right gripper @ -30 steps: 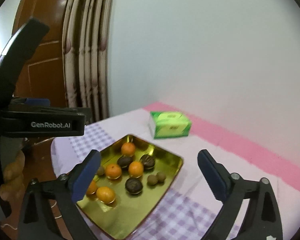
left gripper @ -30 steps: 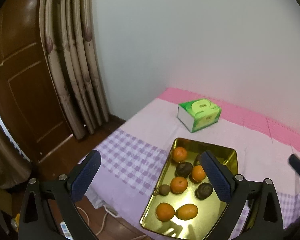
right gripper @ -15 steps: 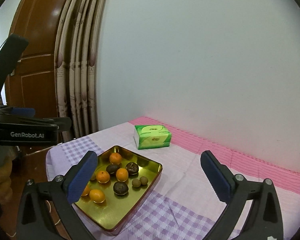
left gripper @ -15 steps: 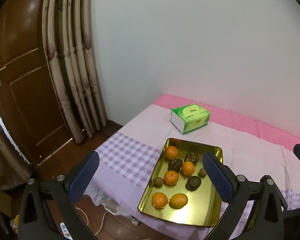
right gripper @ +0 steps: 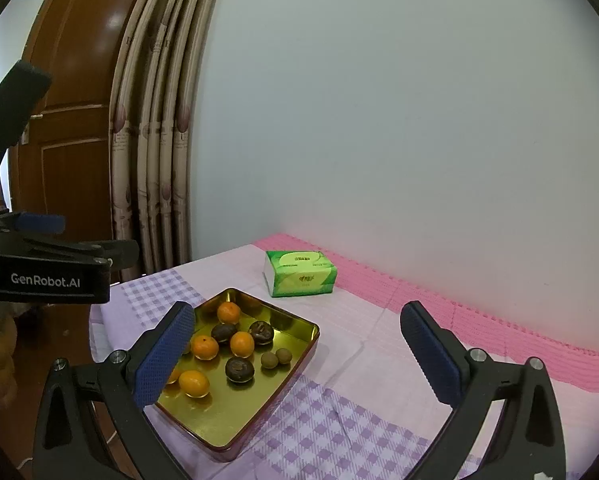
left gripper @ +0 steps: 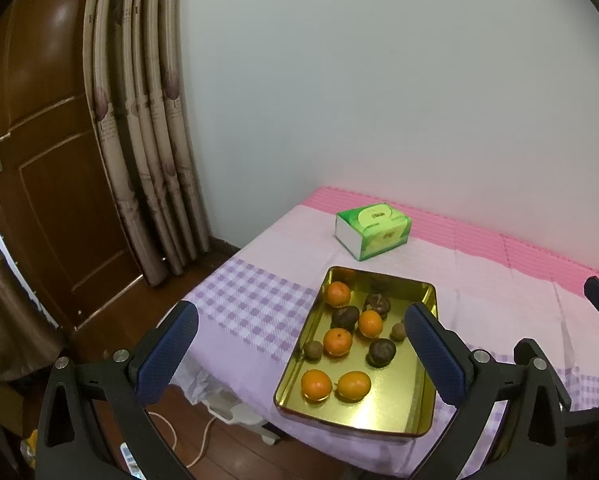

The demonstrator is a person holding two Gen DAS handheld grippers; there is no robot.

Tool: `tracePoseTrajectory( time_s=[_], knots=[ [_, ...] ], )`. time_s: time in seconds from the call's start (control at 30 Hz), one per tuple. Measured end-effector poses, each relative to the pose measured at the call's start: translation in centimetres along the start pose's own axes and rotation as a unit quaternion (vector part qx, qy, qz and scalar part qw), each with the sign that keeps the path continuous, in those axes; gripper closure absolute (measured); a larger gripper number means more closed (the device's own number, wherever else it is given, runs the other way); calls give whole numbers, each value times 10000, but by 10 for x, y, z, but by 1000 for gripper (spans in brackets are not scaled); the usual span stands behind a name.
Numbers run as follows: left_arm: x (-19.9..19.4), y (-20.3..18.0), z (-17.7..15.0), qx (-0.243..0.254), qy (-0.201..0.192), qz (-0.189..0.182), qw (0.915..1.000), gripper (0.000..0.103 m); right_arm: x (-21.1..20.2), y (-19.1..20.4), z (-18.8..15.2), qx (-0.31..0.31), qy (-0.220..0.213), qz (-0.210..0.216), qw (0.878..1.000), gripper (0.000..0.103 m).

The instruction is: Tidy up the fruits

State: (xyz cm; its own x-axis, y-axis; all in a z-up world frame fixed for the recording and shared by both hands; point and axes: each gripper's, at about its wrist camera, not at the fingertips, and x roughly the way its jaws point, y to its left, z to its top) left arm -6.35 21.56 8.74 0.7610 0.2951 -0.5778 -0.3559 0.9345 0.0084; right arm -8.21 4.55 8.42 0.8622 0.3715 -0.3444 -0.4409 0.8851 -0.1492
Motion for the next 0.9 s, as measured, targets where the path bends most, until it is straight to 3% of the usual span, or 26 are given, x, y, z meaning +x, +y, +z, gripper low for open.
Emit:
tracePoseTrajectory(
  time_s=[0.9],
  knots=[
    [2,-3,-6,-17,49,15,10000,1,4,1,-1,-70,146,38,9999,1]
  ],
)
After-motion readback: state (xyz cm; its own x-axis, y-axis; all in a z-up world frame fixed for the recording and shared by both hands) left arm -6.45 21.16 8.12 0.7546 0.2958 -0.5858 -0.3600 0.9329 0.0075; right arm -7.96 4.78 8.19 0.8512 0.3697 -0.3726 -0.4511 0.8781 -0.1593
